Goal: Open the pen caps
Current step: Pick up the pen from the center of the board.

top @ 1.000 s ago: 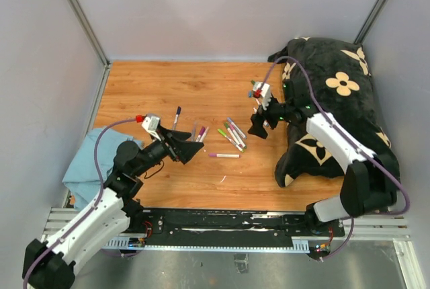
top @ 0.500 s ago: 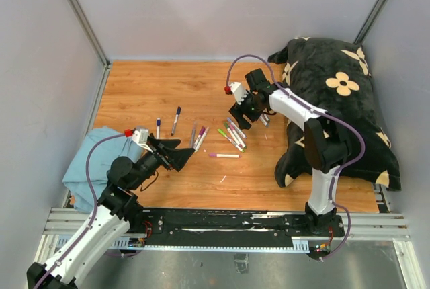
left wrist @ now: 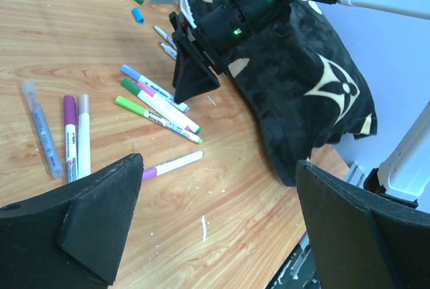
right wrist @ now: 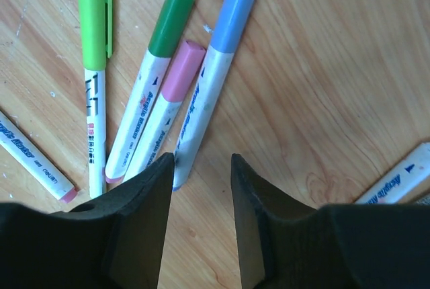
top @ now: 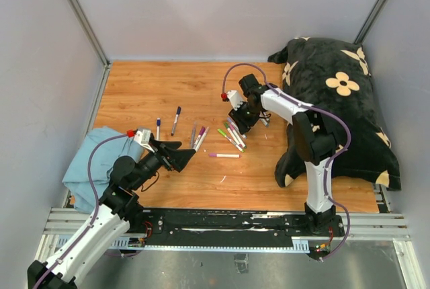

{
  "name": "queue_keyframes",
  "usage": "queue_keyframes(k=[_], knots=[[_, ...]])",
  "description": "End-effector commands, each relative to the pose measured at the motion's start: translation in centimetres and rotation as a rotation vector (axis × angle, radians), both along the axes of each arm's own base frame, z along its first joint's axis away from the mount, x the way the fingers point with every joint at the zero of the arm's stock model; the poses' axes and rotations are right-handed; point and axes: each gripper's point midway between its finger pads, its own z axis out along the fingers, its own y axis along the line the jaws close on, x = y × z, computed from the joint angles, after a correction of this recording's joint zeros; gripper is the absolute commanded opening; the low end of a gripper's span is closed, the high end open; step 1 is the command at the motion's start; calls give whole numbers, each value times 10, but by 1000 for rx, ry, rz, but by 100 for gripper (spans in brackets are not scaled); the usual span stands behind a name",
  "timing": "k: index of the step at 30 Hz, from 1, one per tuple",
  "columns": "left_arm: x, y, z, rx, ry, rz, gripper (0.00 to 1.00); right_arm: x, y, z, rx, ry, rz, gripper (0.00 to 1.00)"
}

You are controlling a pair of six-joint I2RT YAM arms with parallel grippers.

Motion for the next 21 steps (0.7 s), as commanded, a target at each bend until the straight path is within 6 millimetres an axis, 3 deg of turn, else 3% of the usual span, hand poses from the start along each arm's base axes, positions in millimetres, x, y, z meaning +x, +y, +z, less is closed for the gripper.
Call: queue_keyframes(k=[1, 5, 14, 18, 21], knots=[[-2, -1, 0, -22, -2, -9, 99, -9, 17, 2, 30, 48, 16, 40], [-4, 1, -1, -48, -5, -4, 99, -11, 17, -7, -5, 56, 19, 34], [-9, 1, -1, -85, 13, -12, 99, 4, -21, -18, -185, -23, -12, 13], [-11, 1, -1, -91, 23, -18, 99, 1, -29, -19, -205, -23, 3, 15], [-11, 0, -1, -99, 29, -23, 99, -1, -26, -21, -194, -4, 15, 25]])
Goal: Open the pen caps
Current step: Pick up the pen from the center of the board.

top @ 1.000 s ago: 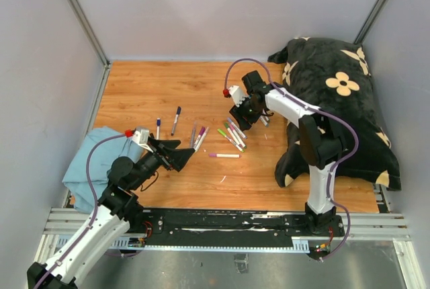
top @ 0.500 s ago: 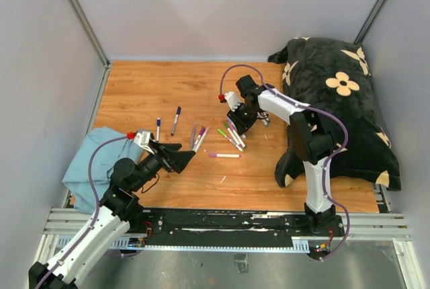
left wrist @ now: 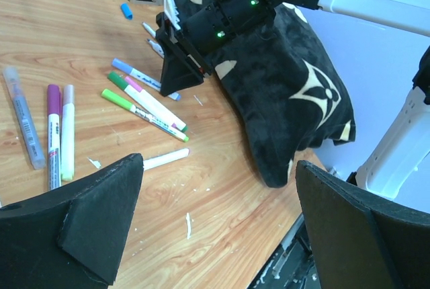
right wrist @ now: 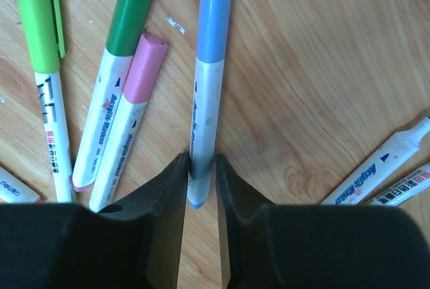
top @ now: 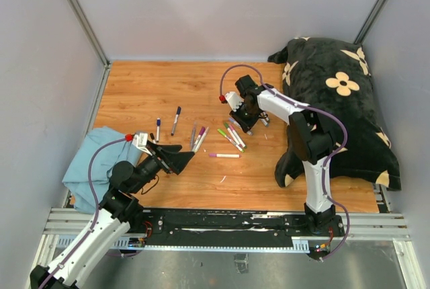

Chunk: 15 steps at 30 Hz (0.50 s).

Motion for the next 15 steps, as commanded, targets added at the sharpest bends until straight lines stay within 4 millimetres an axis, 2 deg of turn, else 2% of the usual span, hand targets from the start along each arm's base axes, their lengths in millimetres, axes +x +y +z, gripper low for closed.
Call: queue_keyframes(k=[1, 5, 8, 12, 15], knots=[[-3, -1, 1, -23, 7, -15, 99, -10, -12, -12, -72, 39, 32, 27], [-3, -3, 1, -51, 15, -21, 99, -7, -3, -14, -79, 34, 53, 29], [-3, -4, 0, -70, 21, -25, 99, -10, -4, -21, -99, 45, 62, 25], [-4, -6, -5, -98, 30, -35, 99, -15, -7, -27, -100, 67, 72, 12], [-4, -10, -6, -141, 39, -57, 99, -16, -8, -21, -80, 71, 80, 2]])
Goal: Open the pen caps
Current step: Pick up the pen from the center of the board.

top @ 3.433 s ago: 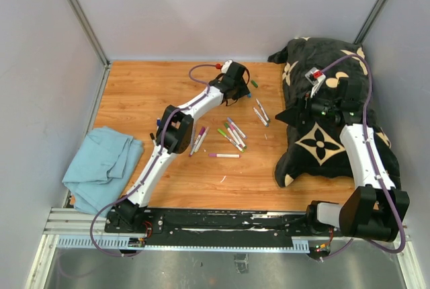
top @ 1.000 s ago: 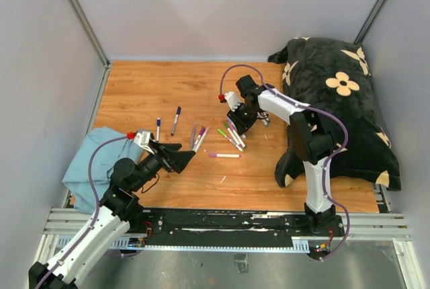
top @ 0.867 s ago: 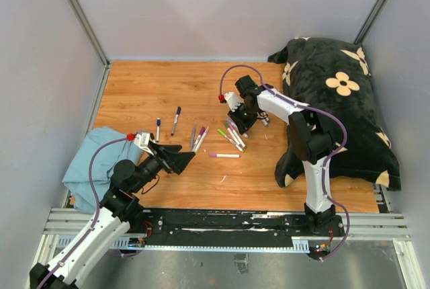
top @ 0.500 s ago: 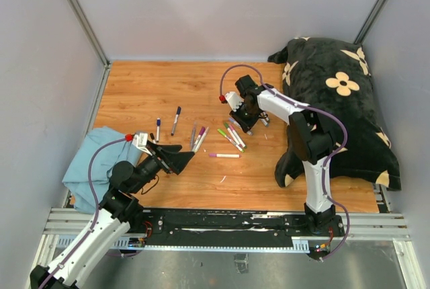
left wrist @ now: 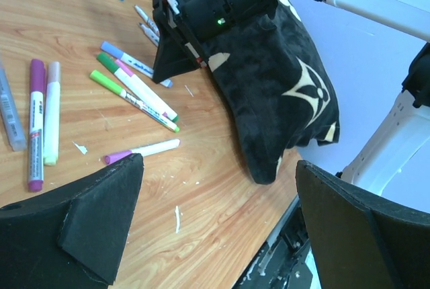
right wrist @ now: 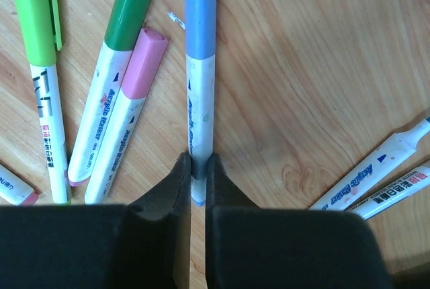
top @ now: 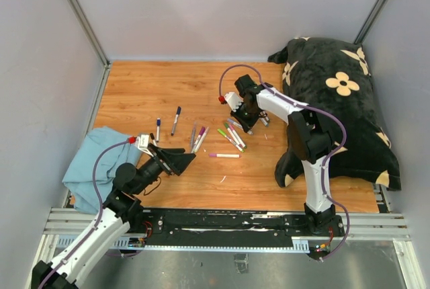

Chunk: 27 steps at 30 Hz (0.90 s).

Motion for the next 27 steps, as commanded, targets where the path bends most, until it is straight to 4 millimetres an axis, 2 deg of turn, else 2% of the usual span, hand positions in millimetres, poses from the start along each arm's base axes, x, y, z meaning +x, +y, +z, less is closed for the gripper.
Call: queue_keyframes(k=[1, 8, 9, 10, 17, 20, 27], knots=[[-2, -7, 9, -84, -23, -39, 99, -17, -5, -16, -33, 66, 50, 1], [11, -23, 23, -131, -21, -92, 99, -20, -3, 22, 122, 18, 33, 1], [15, -26, 25, -132, -20, -94, 99, -23, -3, 23, 143, 25, 34, 1], [20, -28, 25, -134, -15, -92, 98, -23, -1, 38, 177, 1, 35, 1], [57, -44, 33, -156, 3, -67, 95, -37, 11, 77, 348, 4, 41, 1], [72, -49, 40, -147, -12, -54, 94, -46, 19, 95, 451, 31, 51, 1], [96, -46, 66, -169, -81, 32, 93, -86, 52, 150, 769, 152, 171, 1]])
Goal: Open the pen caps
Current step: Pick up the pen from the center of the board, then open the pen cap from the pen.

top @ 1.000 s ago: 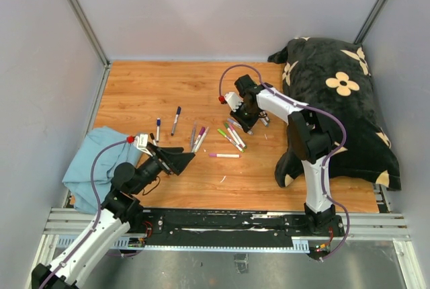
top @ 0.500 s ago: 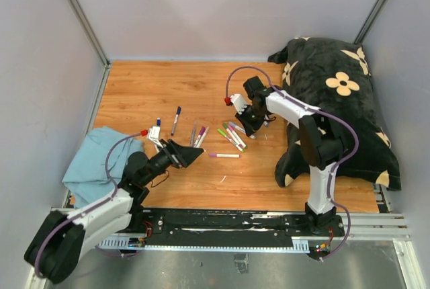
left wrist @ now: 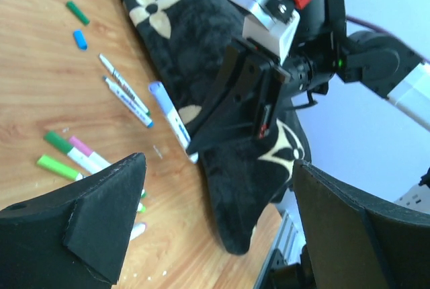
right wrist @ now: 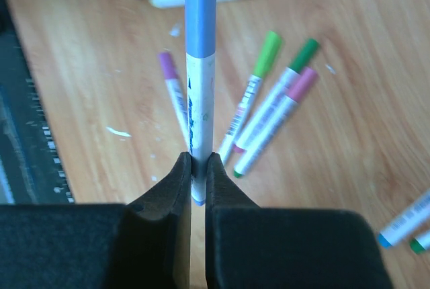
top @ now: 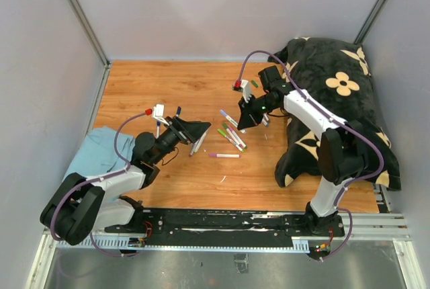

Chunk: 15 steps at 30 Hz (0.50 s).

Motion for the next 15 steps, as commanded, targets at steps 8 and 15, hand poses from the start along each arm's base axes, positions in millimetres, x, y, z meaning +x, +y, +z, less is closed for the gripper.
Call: queue_keyframes(k=[8, 15], knots=[[21, 1, 59, -124, -149, 81, 89, -59, 34, 77, 386, 105, 210, 1], [19, -22, 67, -155, -181, 48, 74, -70, 42, 80, 399, 108, 251, 1]])
